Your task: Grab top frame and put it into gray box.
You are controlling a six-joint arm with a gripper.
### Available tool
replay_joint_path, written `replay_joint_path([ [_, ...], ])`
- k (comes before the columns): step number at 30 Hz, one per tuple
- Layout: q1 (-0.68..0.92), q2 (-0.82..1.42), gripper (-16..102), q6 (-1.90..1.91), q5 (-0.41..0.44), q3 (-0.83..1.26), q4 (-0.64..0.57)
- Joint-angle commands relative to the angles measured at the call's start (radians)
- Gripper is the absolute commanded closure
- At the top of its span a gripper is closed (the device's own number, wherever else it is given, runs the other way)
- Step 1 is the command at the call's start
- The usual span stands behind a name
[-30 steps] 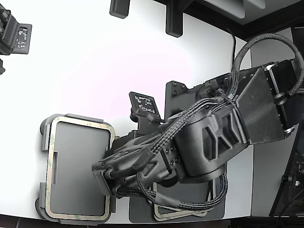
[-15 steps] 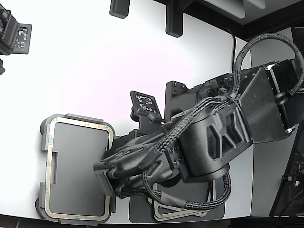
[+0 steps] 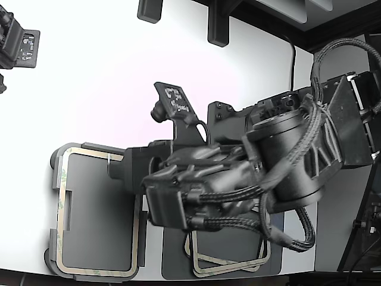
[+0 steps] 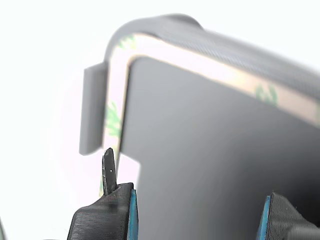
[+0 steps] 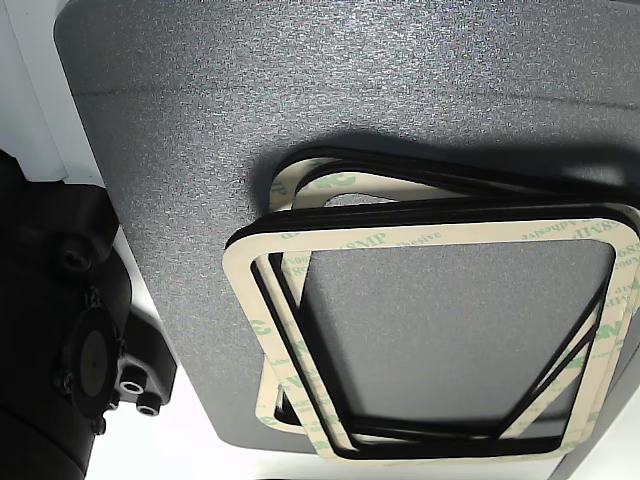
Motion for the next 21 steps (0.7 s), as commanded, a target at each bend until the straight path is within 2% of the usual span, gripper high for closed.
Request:
replay_joint_path([
  [1, -0.051, 0.215, -14, -0.595, 0.107, 0.16, -0.123],
  [4, -0.118, 0.408, -14, -0.936, 0.118, 0.337, -0.232],
  [9, -0.25, 0.689, -14, -1.341, 0.017, 0.566, -0.33],
  [12, -0.322, 0.816, -14, -1.474, -0.061, 0.681, -0.342],
  [15, -0.387, 0.977, -14, -1.549, -0.124, 0.864, -0.405],
  [21, -0.403, 1.249, -14, -1.588, -0.13, 1.12, -0.417],
])
